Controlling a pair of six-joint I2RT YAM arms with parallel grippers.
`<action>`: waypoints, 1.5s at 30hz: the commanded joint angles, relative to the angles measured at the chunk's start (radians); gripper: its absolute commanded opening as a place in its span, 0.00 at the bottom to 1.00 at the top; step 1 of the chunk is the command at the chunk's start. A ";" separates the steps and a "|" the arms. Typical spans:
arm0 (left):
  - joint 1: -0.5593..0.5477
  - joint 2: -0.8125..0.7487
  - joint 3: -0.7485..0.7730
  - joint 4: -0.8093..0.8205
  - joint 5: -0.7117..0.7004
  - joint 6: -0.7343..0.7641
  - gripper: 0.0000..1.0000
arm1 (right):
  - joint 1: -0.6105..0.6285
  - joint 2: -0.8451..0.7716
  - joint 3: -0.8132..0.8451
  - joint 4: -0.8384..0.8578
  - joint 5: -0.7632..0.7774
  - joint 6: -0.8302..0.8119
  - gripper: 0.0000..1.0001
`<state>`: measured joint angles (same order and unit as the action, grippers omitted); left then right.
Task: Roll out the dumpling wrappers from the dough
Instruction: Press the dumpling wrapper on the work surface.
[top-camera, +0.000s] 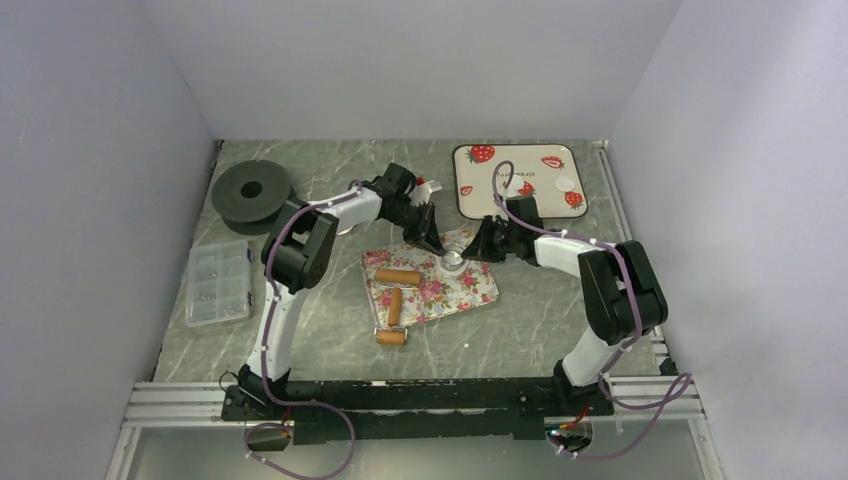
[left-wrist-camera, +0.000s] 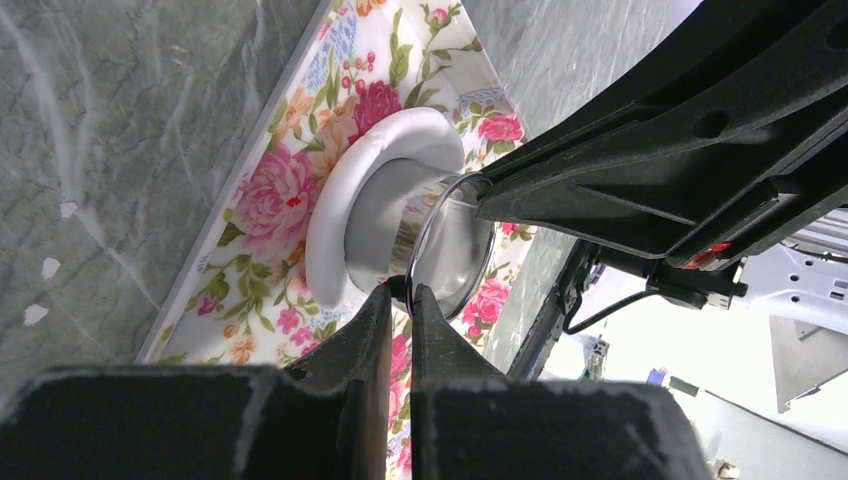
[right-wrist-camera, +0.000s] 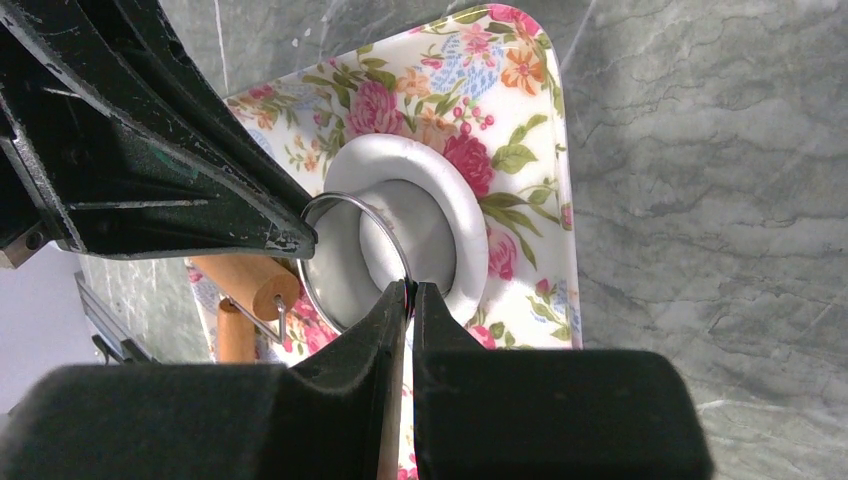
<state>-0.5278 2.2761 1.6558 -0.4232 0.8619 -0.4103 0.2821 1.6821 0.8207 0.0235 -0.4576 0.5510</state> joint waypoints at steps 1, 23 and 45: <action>-0.087 0.095 0.000 -0.020 -0.022 0.031 0.00 | 0.034 0.069 -0.053 -0.006 0.137 -0.043 0.00; -0.028 0.146 -0.008 -0.150 -0.038 0.138 0.00 | 0.040 0.105 -0.058 -0.002 0.163 -0.002 0.00; -0.034 0.169 0.129 -0.321 -0.087 0.336 0.00 | 0.076 -0.048 -0.119 -0.123 0.247 0.029 0.00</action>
<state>-0.5224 2.3314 1.7672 -0.5938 0.8948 -0.1940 0.3248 1.6520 0.8032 0.0376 -0.3279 0.6029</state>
